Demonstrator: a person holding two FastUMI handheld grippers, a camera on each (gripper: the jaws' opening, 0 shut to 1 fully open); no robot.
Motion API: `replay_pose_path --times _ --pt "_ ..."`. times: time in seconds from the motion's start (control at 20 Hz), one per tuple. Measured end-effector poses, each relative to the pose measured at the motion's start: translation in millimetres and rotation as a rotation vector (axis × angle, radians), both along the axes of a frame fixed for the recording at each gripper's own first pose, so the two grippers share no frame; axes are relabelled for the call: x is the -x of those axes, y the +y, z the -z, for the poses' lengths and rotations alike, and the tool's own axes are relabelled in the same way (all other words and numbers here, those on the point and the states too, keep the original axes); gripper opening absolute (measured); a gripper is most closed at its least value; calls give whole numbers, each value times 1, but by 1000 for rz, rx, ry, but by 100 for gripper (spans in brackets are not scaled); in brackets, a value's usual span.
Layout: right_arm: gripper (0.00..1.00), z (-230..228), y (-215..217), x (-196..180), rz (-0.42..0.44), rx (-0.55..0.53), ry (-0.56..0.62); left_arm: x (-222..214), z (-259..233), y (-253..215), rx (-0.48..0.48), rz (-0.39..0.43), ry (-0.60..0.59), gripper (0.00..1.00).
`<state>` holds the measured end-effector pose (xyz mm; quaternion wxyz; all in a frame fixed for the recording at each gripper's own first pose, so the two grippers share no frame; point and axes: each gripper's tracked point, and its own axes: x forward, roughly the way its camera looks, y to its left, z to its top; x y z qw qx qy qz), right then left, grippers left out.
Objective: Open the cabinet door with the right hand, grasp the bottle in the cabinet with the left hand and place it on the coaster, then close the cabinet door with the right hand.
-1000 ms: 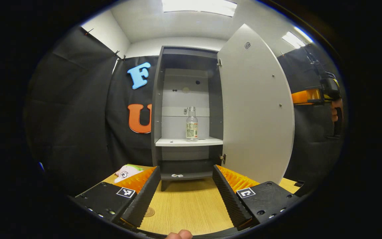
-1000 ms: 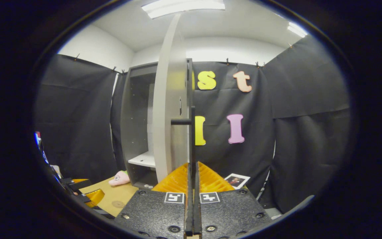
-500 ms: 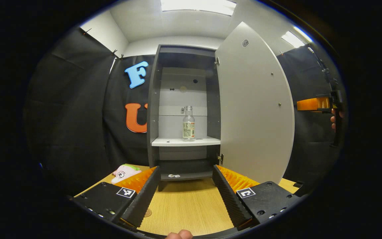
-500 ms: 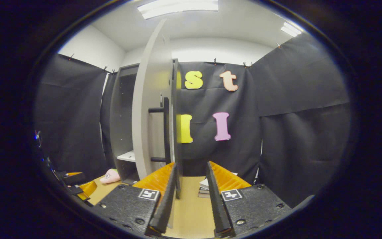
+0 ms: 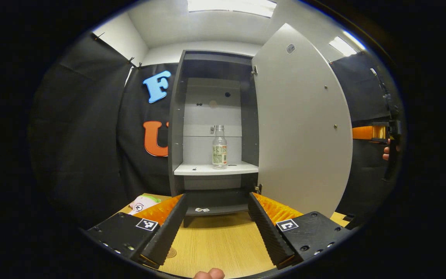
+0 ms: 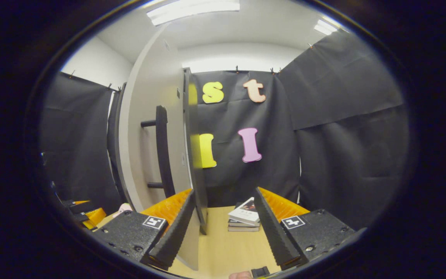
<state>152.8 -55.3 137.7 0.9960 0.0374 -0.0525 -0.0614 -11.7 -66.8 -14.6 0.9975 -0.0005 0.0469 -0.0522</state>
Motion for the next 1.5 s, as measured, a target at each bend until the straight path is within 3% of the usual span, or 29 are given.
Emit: replay_pose_path --times 0.5,0.95,1.3,1.5 --pt "94 -1 7 -15 -33 -4 -6 -71 -38 -5 -24 22 -94 94" --pt "94 -2 10 -24 -40 -14 7 -164 -84 -7 -76 29 -198 96" --pt "94 -3 9 -27 -49 -36 21 -229 -82 -30 -61 70 -171 96" --pt "94 -5 8 -26 -46 -18 21 -275 -79 -25 -60 33 -177 96"
